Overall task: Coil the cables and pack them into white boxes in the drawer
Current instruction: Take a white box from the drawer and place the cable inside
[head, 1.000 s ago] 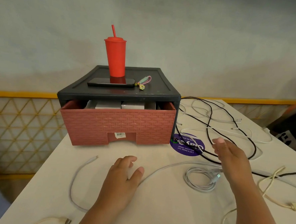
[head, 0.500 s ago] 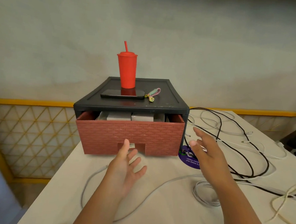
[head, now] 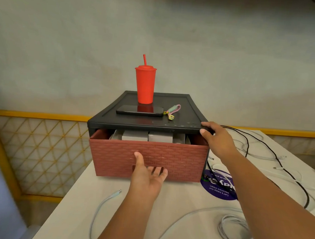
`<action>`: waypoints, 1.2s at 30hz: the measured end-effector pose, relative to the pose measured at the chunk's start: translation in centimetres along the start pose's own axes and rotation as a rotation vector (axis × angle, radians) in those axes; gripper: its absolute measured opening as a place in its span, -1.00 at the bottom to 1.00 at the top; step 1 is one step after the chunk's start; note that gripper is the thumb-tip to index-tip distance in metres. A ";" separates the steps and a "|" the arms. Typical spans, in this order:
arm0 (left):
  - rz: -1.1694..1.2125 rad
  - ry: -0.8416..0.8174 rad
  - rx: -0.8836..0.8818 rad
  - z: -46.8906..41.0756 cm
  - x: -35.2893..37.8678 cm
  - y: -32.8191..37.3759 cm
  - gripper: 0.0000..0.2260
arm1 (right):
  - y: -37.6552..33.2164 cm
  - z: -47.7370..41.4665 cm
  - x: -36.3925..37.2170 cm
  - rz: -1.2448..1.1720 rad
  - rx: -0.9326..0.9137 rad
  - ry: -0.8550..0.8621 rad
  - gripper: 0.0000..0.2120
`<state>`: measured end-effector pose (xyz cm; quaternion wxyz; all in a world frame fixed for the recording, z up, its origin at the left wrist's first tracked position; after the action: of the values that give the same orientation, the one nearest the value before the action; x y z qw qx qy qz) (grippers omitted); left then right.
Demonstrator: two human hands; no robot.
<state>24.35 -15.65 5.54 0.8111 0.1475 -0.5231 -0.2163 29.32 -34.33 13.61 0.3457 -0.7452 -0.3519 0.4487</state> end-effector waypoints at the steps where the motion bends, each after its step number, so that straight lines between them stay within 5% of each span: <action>1: -0.001 0.005 0.006 -0.1 0.1 0.0 -0.30 | 0.1 -0.2 -0.1 -0.012 0.005 0.017 -0.70; 18: -0.201 0.075 0.025 6.7 -4.8 -0.6 -0.64 | -0.2 0.2 -0.1 -0.104 0.072 0.035 -0.70; 30: -0.184 0.150 0.069 8.6 -6.2 -1.1 -0.54 | 0.0 0.0 -0.1 -0.116 0.087 0.039 -0.70; 36: -0.316 0.168 0.071 9.2 -6.8 -0.4 -0.65 | -1.9 0.5 -0.5 0.120 0.066 -0.088 -0.64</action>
<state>13.47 -12.67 3.80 0.8022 0.2740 -0.4310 -0.3094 28.29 -33.69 15.28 0.3267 -0.7327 -0.3067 0.5122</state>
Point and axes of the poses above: each hand's wrist, its own z-axis away from the middle knuckle, its own x-axis out of the palm, y = z × x, the point moved 4 cm from there along -z, towards the middle knuckle, and after that the axes turned 8 degrees about -z, right-handed, at the moved point
